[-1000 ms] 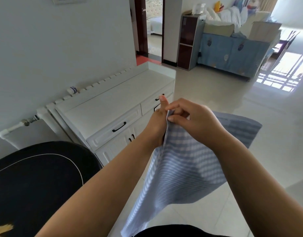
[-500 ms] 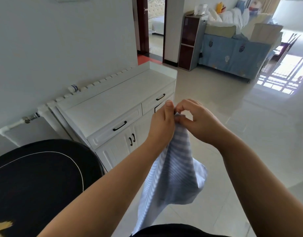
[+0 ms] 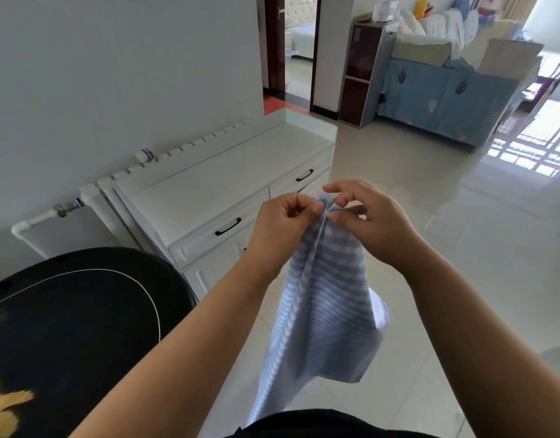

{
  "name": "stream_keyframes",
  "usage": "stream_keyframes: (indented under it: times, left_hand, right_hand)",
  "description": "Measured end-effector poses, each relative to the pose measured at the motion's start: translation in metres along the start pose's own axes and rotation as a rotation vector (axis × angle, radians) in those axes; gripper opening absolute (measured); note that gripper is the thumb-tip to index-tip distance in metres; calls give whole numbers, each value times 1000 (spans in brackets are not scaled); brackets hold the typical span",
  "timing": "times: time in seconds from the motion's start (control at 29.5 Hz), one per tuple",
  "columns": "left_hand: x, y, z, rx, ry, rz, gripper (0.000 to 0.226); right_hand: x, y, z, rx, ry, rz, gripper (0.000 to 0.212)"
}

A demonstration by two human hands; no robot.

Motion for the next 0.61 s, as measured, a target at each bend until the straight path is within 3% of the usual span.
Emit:
stream_keyframes:
  times: [0.14,0.44,0.61]
  left_hand:
    - [1,-2,1,-9,-66,-20,12]
    - [8,-3,-13,-97,-244,-141,18]
    - [10,-9,-11,-34,-203,-95,20]
  right_hand:
    - [8,2,-8,-26,21,-59,6]
    - [8,1,-5,-19,73,29,25]
    - [3,3,-3,-5,8,107,14]
Point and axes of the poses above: each hand's wrist, its own y-axis towards the middle knuckle, its own x-axis out of the palm, z = x × y, the point moved 9 cm from there along y, towards the middle knuckle, and after that the axes turned 7 degrees about -z, right-handed, at the moved point
